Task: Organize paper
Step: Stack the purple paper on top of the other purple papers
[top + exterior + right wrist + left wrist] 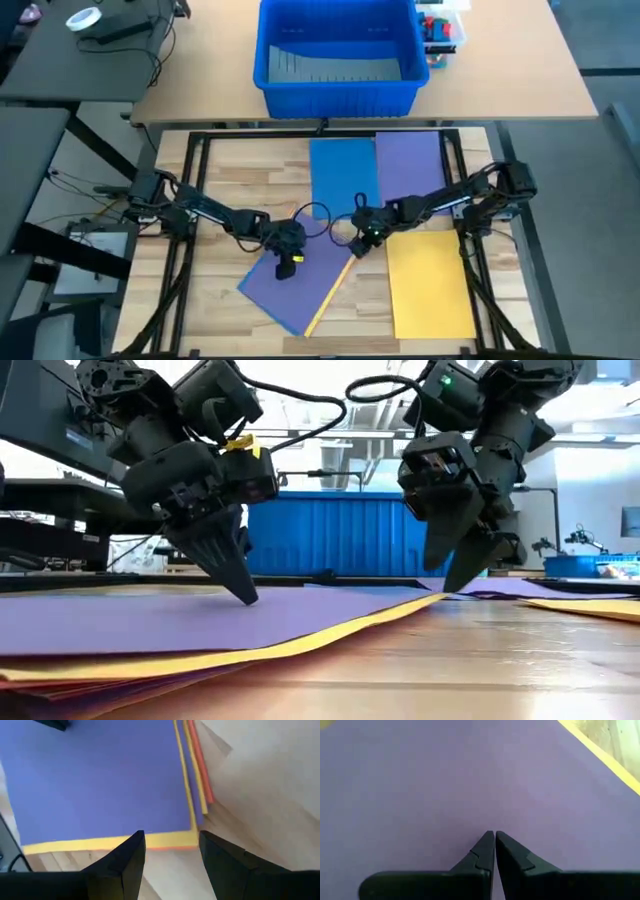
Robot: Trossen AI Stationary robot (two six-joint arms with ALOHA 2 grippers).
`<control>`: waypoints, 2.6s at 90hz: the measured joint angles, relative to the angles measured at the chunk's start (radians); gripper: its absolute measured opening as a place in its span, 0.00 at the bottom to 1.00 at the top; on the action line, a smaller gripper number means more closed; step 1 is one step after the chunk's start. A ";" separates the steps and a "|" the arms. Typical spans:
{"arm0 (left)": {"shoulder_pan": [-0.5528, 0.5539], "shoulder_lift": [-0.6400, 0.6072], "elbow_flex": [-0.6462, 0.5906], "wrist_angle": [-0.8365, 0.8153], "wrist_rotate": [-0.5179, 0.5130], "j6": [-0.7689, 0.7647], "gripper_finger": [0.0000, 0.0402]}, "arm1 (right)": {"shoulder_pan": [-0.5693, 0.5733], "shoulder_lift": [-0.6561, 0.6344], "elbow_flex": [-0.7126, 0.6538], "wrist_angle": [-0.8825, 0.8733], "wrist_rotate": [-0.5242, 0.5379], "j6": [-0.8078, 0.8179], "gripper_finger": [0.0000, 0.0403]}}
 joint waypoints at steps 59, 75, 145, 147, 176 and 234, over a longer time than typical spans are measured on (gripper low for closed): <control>0.000 0.000 0.000 0.016 -0.006 0.000 0.00 | 0.001 0.096 0.000 0.156 -0.005 0.123 0.44; 0.000 0.000 0.000 0.016 -0.006 0.003 0.00 | -0.006 0.089 0.000 0.198 -0.007 0.108 0.44; -0.001 0.098 0.003 0.152 -0.002 0.015 0.00 | -0.009 0.098 0.000 0.204 0.009 0.124 0.44; 0.001 0.101 0.004 0.161 -0.001 0.016 0.00 | -0.009 0.098 0.000 0.203 0.010 0.124 0.44; 0.006 0.111 0.005 0.169 -0.006 -0.010 0.00 | 0.014 0.098 0.000 0.201 -0.047 0.117 0.44; 0.010 0.111 0.005 0.196 -0.018 -0.008 0.00 | 0.007 0.098 0.000 0.248 0.035 0.007 0.24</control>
